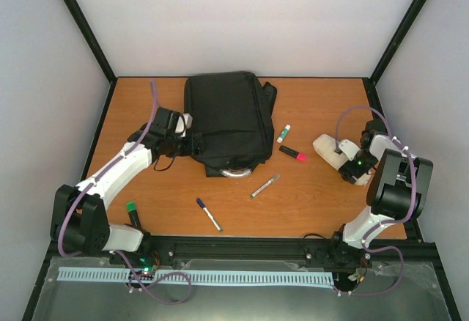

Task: Pack the student bag
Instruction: Pick up the stationery from the center of the board.

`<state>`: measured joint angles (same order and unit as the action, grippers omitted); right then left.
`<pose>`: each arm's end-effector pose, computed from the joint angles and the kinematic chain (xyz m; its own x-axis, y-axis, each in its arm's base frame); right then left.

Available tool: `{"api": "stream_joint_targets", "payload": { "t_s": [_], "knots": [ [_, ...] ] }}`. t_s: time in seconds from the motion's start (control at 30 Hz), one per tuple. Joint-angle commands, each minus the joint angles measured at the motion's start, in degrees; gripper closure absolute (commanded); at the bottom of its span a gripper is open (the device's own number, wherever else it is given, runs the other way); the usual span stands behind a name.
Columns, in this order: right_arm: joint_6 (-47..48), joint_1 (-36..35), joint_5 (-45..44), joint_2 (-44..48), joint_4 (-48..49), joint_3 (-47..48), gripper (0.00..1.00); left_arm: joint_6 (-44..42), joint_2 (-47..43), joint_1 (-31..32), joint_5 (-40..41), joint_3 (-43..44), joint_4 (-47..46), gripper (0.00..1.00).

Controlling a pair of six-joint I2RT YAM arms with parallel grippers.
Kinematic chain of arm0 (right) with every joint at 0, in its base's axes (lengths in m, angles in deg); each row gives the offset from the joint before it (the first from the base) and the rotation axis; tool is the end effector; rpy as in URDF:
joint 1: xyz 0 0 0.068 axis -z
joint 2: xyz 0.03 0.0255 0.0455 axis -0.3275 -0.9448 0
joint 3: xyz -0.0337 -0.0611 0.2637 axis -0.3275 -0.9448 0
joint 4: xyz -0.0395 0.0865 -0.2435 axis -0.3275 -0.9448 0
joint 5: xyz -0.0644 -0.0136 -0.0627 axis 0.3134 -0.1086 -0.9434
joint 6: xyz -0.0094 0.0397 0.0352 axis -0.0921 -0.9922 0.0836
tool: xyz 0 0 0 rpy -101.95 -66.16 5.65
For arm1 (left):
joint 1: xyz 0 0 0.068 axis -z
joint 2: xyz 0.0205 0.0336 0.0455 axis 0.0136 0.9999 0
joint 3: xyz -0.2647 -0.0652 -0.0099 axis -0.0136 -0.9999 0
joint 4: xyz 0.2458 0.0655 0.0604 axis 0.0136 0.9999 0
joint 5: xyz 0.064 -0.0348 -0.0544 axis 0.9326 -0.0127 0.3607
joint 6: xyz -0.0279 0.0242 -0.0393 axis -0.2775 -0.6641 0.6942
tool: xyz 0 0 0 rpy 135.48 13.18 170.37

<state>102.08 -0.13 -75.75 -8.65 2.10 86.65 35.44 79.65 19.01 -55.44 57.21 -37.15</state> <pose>0.2746 -0.0947 0.1530 -0.7499 -0.6570 -0.0772 -0.6434 0.7516 -0.1454 0.2568 -0.1012 0.2455 -0.8827 -0.0999 -0.4591 0.1110 0.9052 -0.4102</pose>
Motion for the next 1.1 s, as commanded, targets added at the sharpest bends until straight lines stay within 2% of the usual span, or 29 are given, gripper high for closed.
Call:
{"api": "stream_joint_targets", "payload": {
  "t_s": [0.0,0.27,0.4,0.6,0.73,0.87,1.07],
  "knots": [
    [-2.0,-0.2,1.4,1.2,-1.3,-0.8,0.00,-3.8,-0.7,0.8,0.8,4.4,3.6,0.16],
    [-2.6,-0.3,-0.8,8.8,2.9,-5.8,0.00,-5.3,0.0,1.1,-0.3,5.9,4.6,0.16],
    [-3.4,-0.3,-2.9,9.2,5.3,-7.2,0.04,-6.7,1.3,1.8,-0.7,7.4,5.4,0.16],
    [-4.0,-0.3,-4.4,7.8,9.3,-11.2,0.08,-9.1,3.1,3.3,4.6,11.8,8.5,0.17],
    [-6.0,-0.3,-2.5,9.3,9.0,-11.7,0.23,-10.6,3.3,4.9,8.4,13.3,9.3,0.17],
    [-9.3,-0.3,5.2,12.0,3.0,-7.5,0.42,-14.2,4.3,6.1,9.9,14.3,10.0,0.18],
    [-18.8,-2.5,18.7,15.0,-1.8,-1.3,0.52,-22.0,7.1,9.4,15.3,16.6,11.4,0.18]
  ]
}}
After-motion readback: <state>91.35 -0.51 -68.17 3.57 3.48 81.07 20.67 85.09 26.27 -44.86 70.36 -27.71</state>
